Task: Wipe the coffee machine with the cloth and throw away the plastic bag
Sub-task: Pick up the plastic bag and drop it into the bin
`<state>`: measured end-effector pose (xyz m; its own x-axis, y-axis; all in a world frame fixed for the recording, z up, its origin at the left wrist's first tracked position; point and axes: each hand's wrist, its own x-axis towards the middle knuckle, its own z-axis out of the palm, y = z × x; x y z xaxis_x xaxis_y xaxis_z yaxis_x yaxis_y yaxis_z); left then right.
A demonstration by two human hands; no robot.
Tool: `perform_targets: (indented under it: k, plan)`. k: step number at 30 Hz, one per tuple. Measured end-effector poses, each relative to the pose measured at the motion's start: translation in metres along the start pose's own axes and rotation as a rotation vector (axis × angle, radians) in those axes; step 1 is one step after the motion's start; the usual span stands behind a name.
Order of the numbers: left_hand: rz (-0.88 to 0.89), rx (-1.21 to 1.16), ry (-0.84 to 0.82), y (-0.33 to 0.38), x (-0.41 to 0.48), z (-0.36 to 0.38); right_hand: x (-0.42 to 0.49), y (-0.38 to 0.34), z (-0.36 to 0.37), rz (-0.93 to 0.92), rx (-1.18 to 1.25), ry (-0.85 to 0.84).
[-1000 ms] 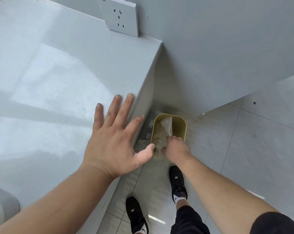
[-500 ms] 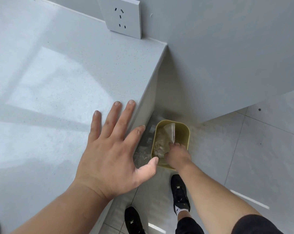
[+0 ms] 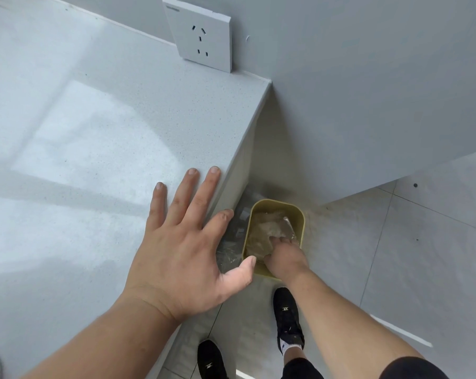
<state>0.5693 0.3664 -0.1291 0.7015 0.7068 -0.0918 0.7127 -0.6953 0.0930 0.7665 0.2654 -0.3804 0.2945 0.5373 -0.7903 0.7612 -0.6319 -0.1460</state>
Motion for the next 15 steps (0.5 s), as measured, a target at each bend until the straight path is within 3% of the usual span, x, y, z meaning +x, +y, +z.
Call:
perform_targets:
  k: [15]
  plan:
    - [0.006,0.046,0.012,0.000,0.000,0.002,-0.044,0.005,-0.042,-0.075,0.008,0.136]
